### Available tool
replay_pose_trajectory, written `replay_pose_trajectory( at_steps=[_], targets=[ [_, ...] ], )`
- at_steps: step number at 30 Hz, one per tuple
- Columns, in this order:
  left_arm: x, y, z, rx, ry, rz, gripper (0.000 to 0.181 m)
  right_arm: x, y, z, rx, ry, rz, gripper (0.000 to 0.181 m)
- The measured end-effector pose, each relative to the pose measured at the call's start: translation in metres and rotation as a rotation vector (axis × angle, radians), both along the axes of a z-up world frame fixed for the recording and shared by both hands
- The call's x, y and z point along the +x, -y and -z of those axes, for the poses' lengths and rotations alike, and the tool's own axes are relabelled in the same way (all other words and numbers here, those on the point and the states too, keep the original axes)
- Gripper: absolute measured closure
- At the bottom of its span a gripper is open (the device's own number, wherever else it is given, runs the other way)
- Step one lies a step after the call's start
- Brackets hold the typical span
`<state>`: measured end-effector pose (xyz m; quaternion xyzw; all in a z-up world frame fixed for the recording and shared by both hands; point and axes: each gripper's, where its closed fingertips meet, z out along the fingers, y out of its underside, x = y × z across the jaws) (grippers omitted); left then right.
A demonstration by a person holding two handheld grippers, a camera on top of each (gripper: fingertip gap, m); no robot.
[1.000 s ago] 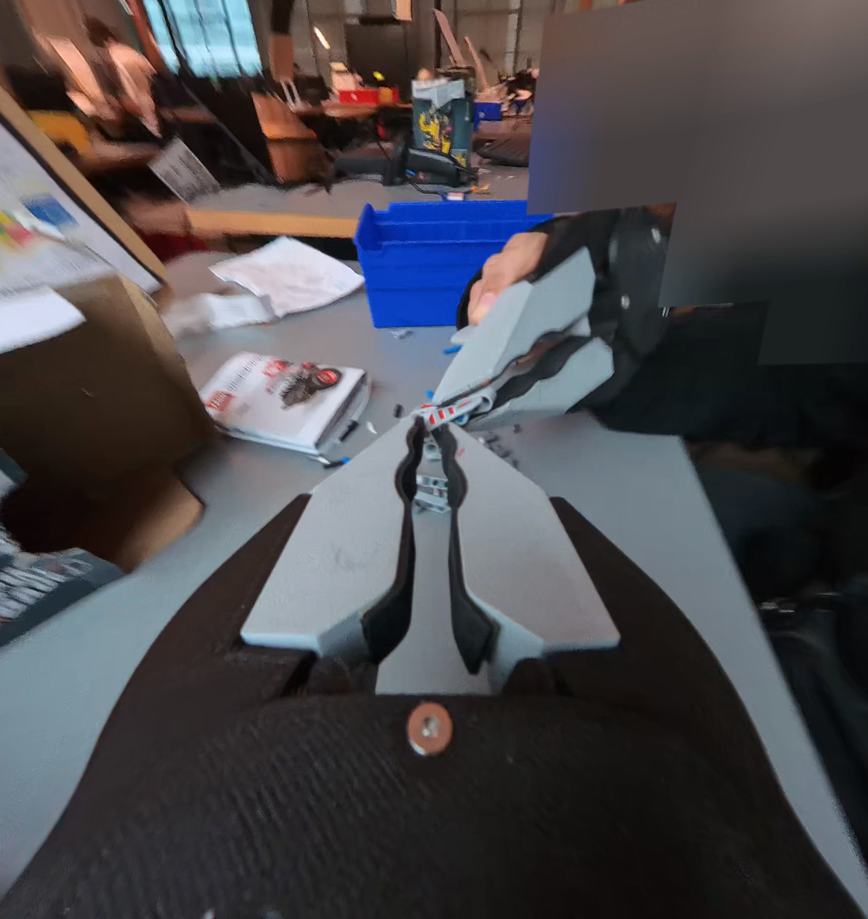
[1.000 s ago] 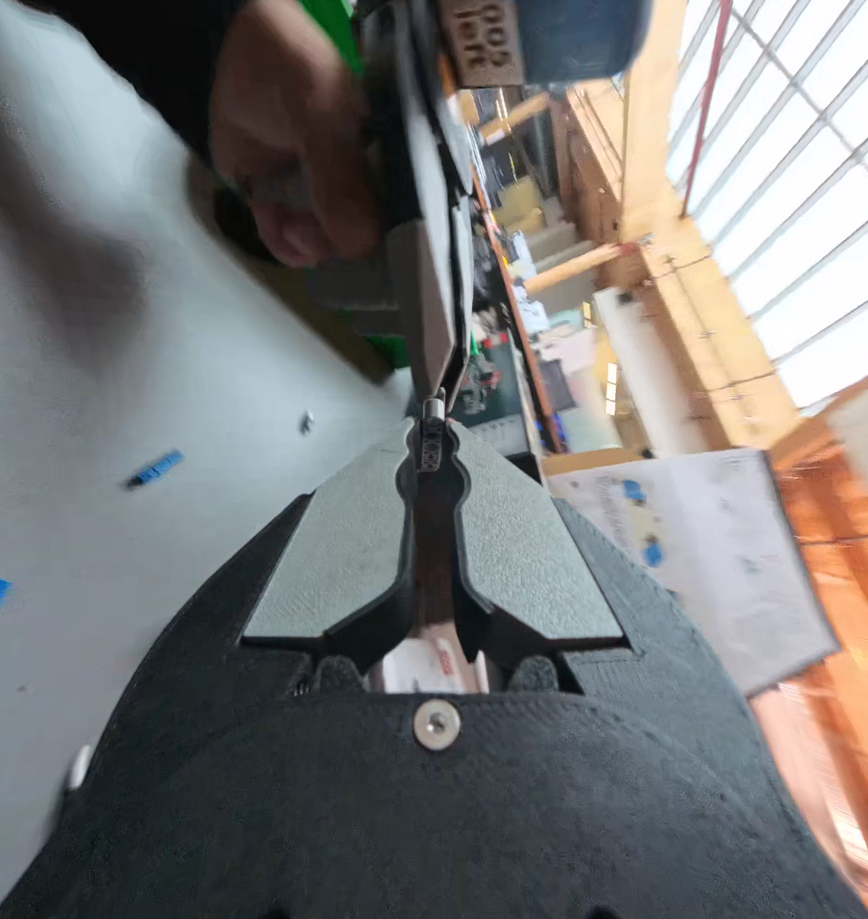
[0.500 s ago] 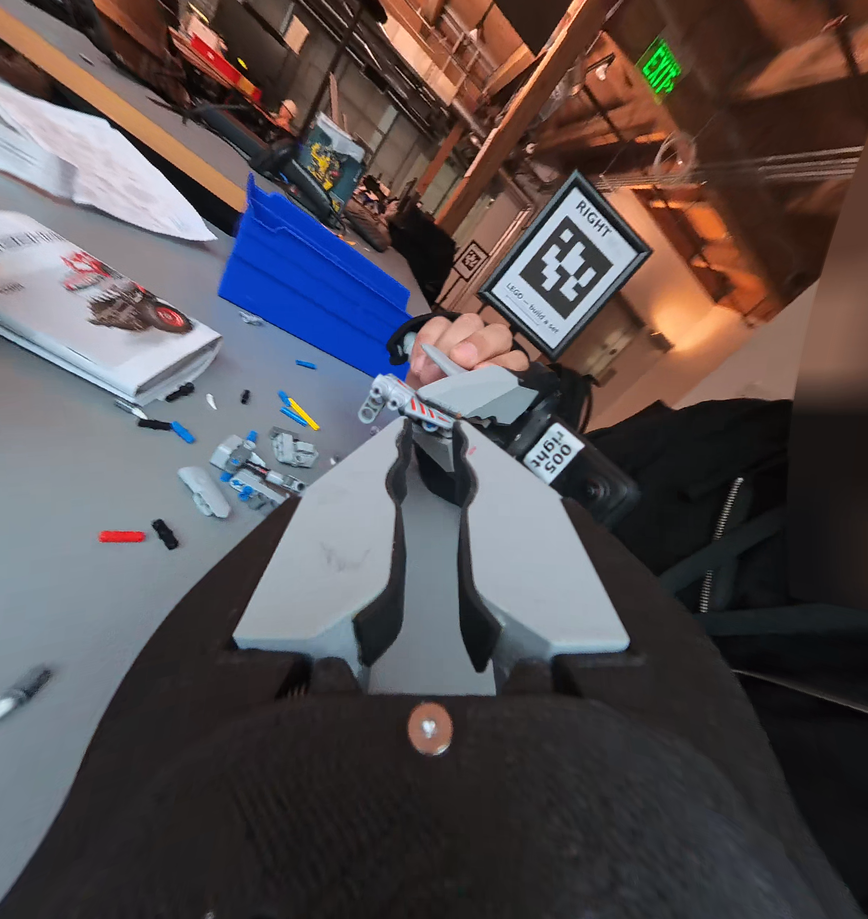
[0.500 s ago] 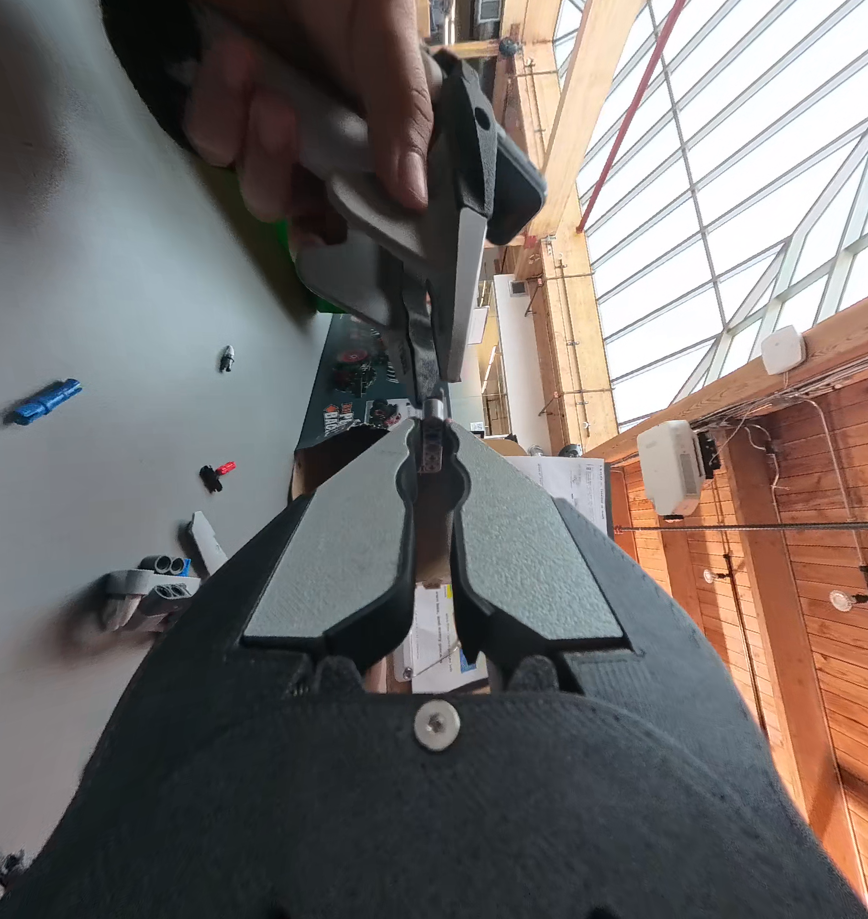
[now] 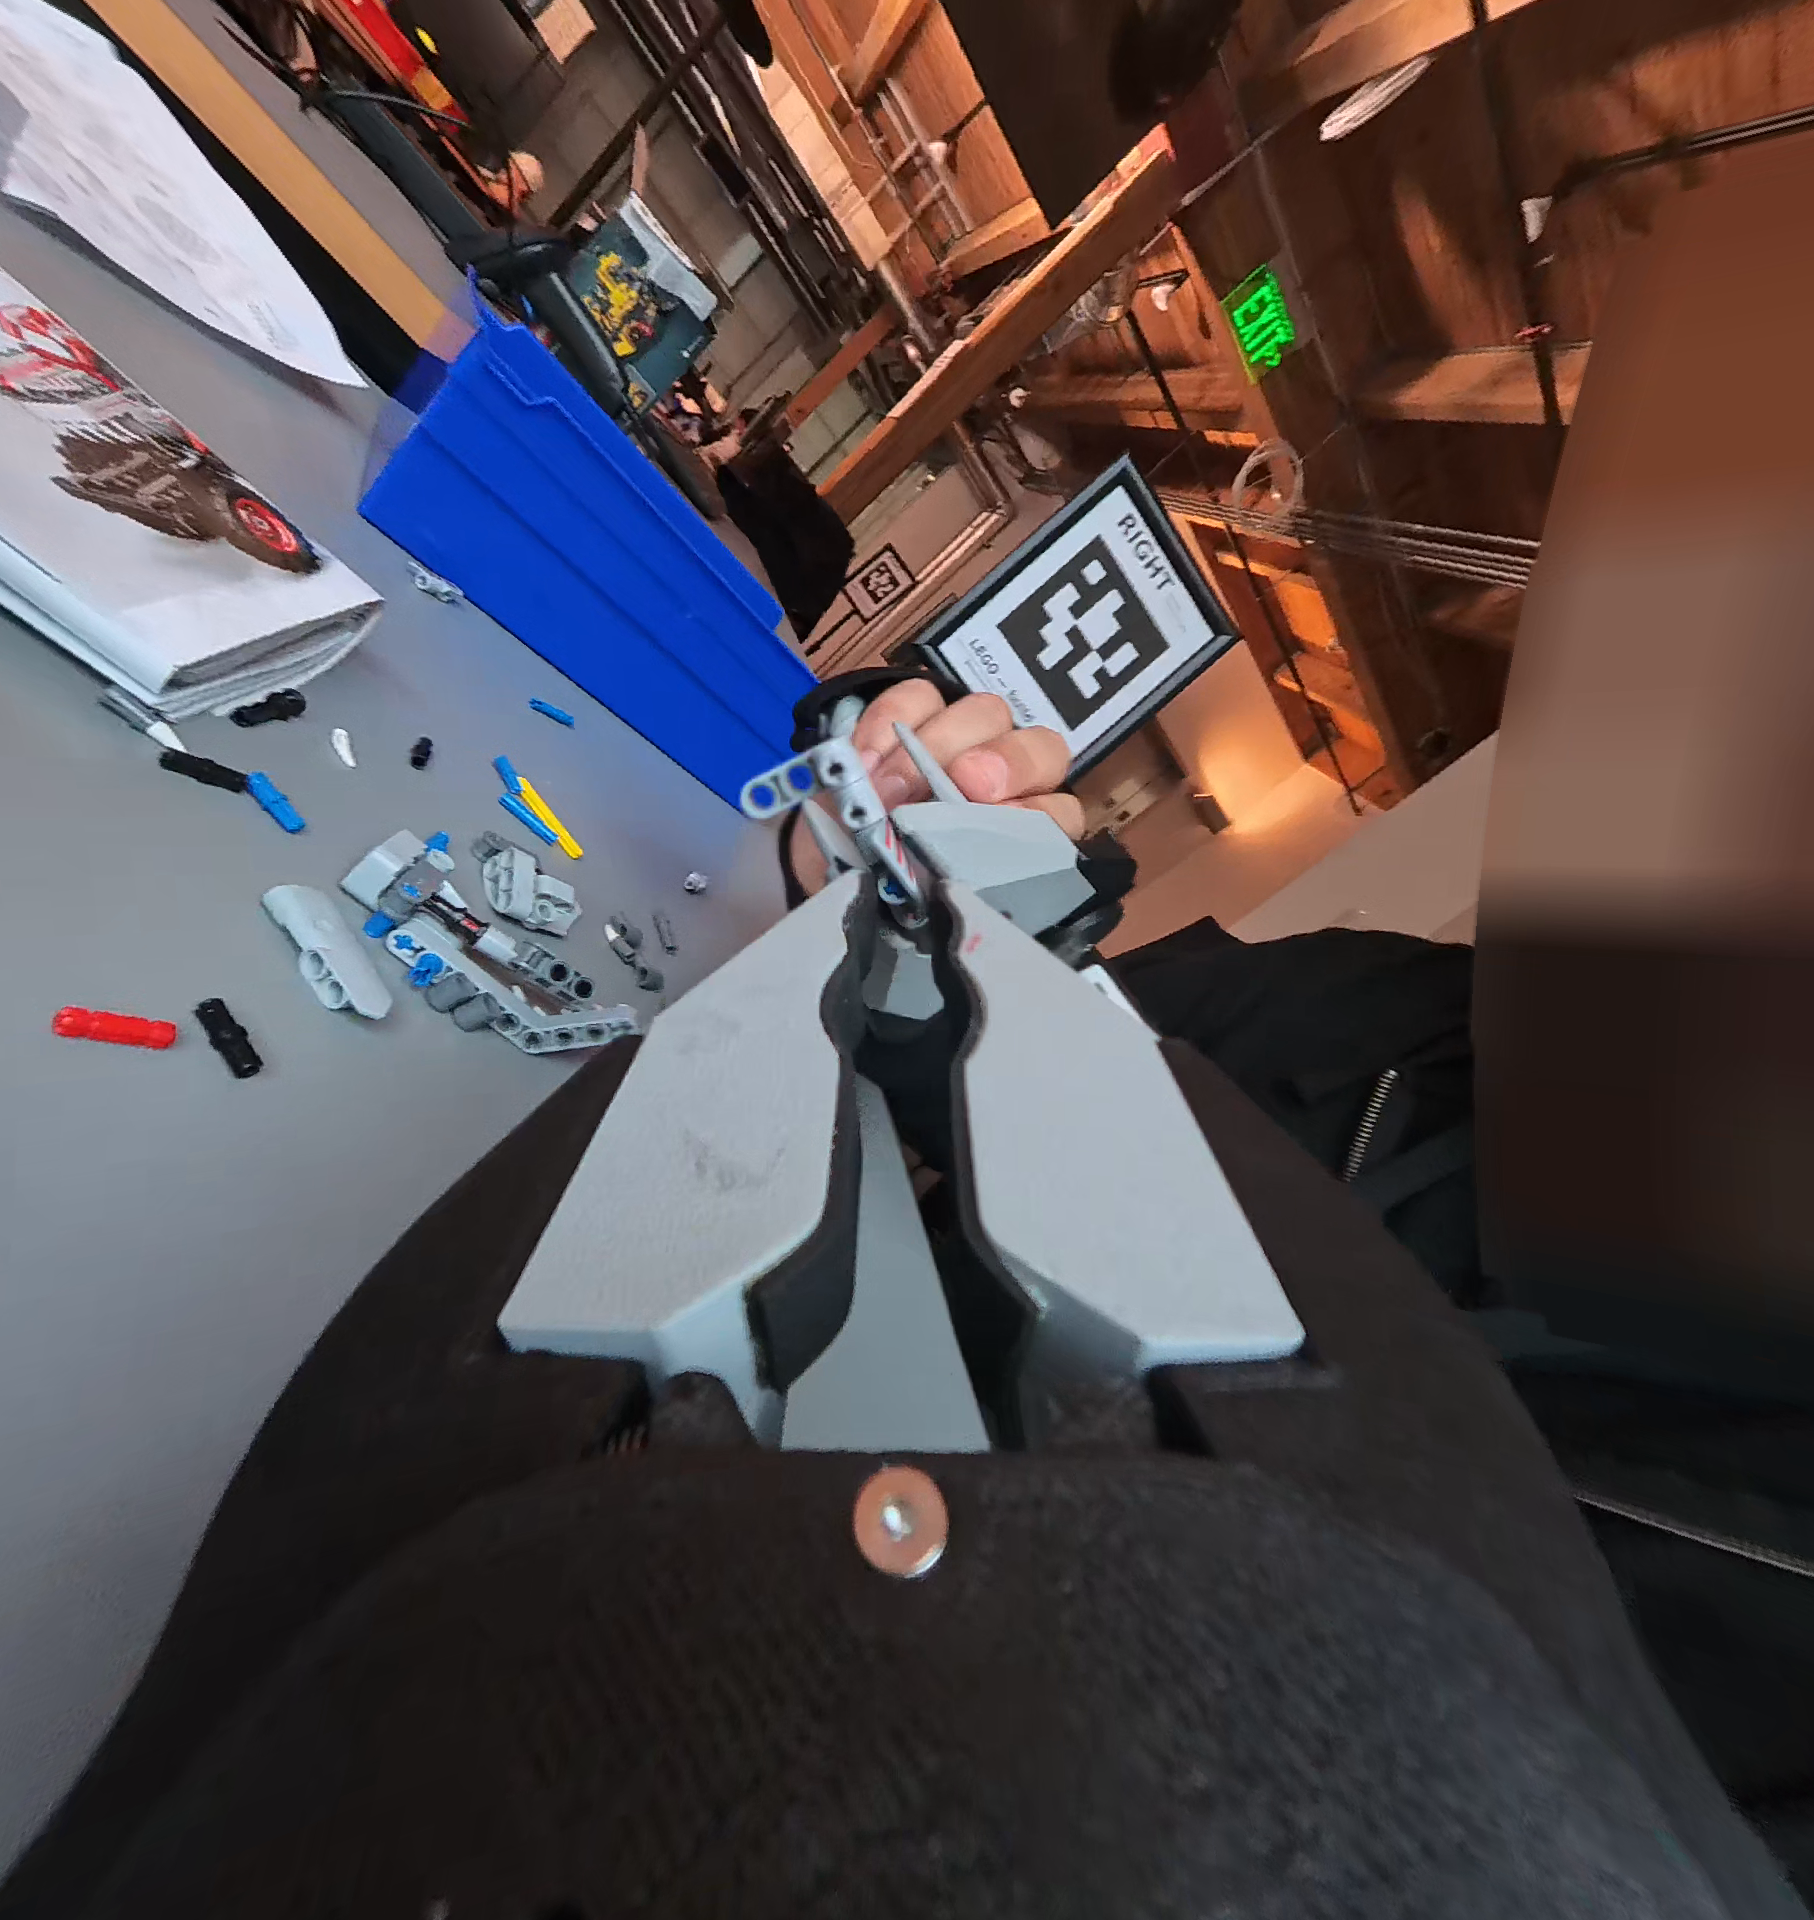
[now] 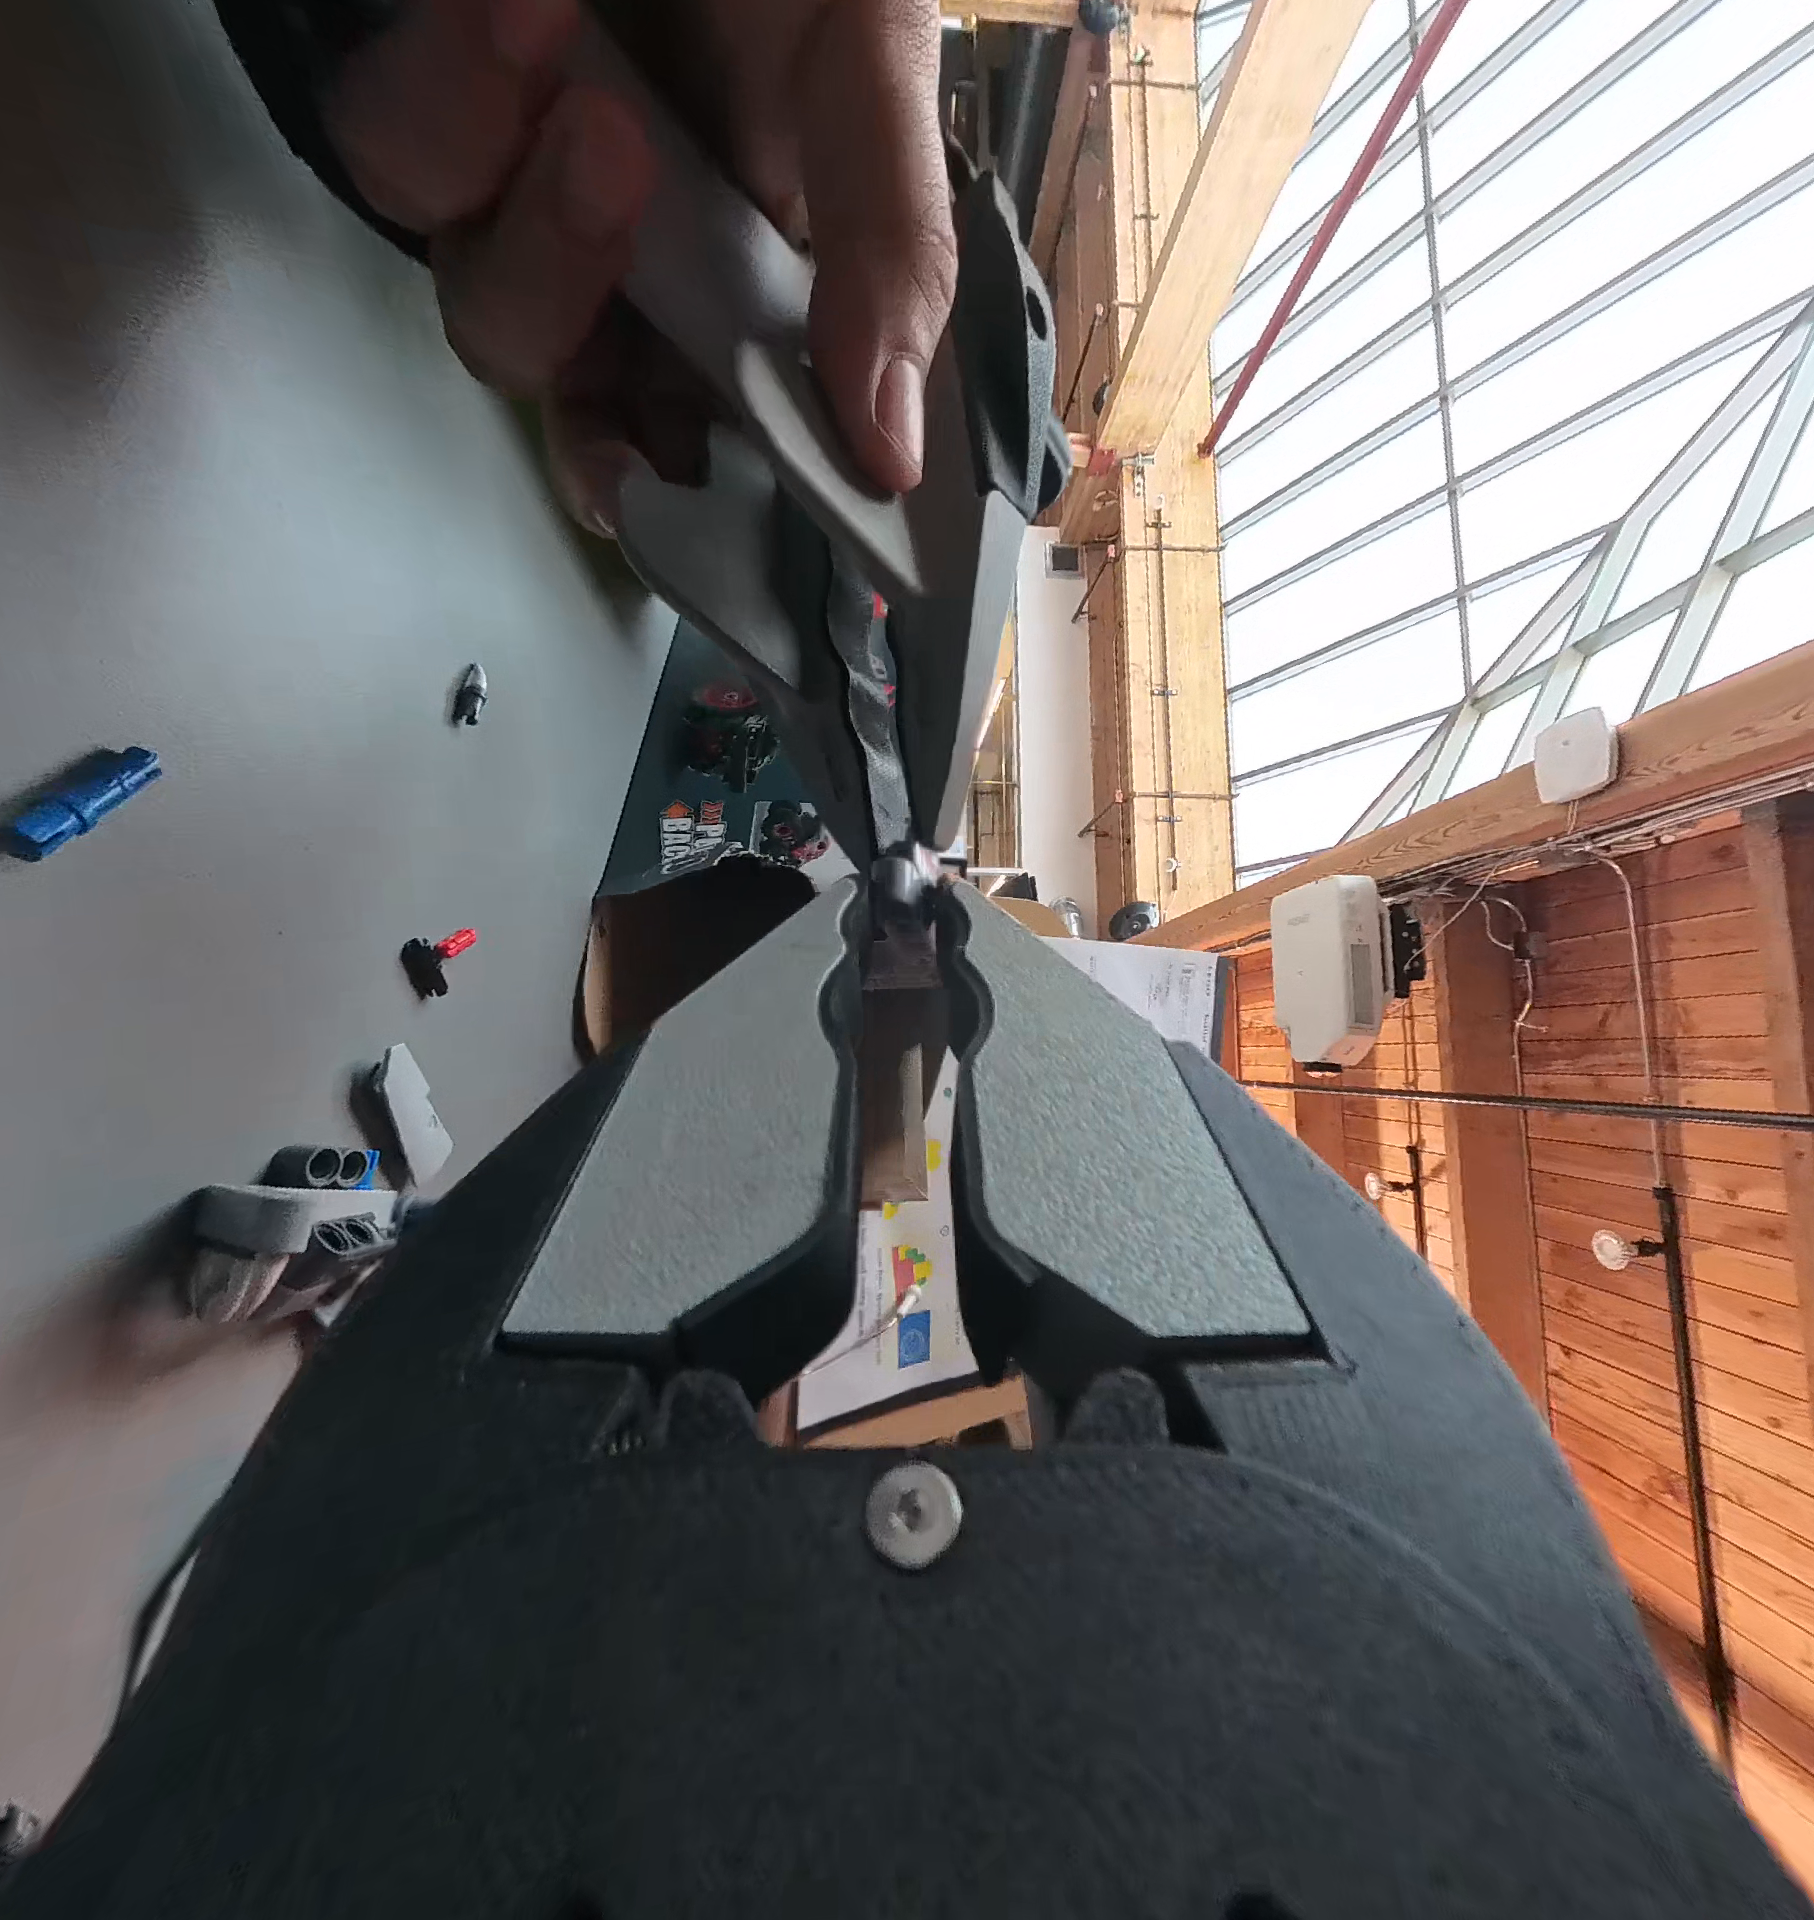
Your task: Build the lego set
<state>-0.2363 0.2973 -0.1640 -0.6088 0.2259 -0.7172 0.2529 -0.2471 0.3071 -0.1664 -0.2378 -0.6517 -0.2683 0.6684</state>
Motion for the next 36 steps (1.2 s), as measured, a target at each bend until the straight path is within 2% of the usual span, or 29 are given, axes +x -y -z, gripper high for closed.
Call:
replay_pose_trajectory(
  at_steps=[2,6,10,12,13,14,16,18,20,22,24,26,33,36],
  targets=[
    [-0.001,-0.003,0.0,0.033,-0.01,-0.034,0.176,-0.004,0.001,0.005,-0.037,0.001,-0.022,0.153],
    [-0.005,-0.01,-0.002,0.104,-0.034,-0.103,0.177,0.001,0.0,-0.001,-0.208,-0.115,-0.071,0.154],
    [-0.014,-0.02,-0.001,0.178,-0.097,-0.18,0.177,0.017,-0.002,-0.021,-0.681,-0.402,-0.282,0.153],
    [-0.01,-0.018,0.002,0.224,-0.148,-0.179,0.177,0.028,-0.015,-0.033,-0.923,-0.609,-0.335,0.167],
    [-0.007,-0.016,0.003,0.248,-0.163,-0.175,0.177,0.031,-0.02,-0.035,-1.051,-0.691,-0.361,0.166],
    [-0.004,-0.013,0.002,0.263,-0.162,-0.163,0.177,0.031,-0.017,-0.036,-1.173,-0.726,-0.42,0.163],
    [0.001,-0.011,0.001,0.286,-0.163,-0.161,0.177,0.026,-0.008,-0.026,-1.394,-0.686,-0.491,0.181],
    [0.002,-0.011,-0.001,0.317,-0.159,-0.178,0.177,0.023,-0.015,-0.011,-1.572,-0.697,-0.442,0.176],
    [0.002,-0.01,-0.005,0.334,-0.143,-0.183,0.177,0.02,-0.008,-0.011,-1.715,-0.687,-0.504,0.168],
    [0.003,-0.01,-0.005,0.343,-0.143,-0.184,0.177,0.018,-0.003,-0.014,-1.804,-0.694,-0.564,0.161],
    [0.006,-0.007,-0.006,0.345,-0.135,-0.168,0.177,0.016,0.001,-0.016,-1.84,-0.694,-0.601,0.172],
    [0.008,-0.006,-0.005,0.357,-0.144,-0.167,0.177,0.015,0.0,-0.014,-1.854,-0.692,-0.589,0.177],
    [0.012,-0.008,0.004,0.367,-0.212,-0.177,0.176,0.015,-0.001,-0.008,-1.905,-0.672,-0.551,0.177],
    [0.01,-0.009,-0.003,0.353,-0.168,-0.187,0.179,0.019,-0.001,-0.01,-1.953,-0.673,-0.574,0.178]
  ],
)
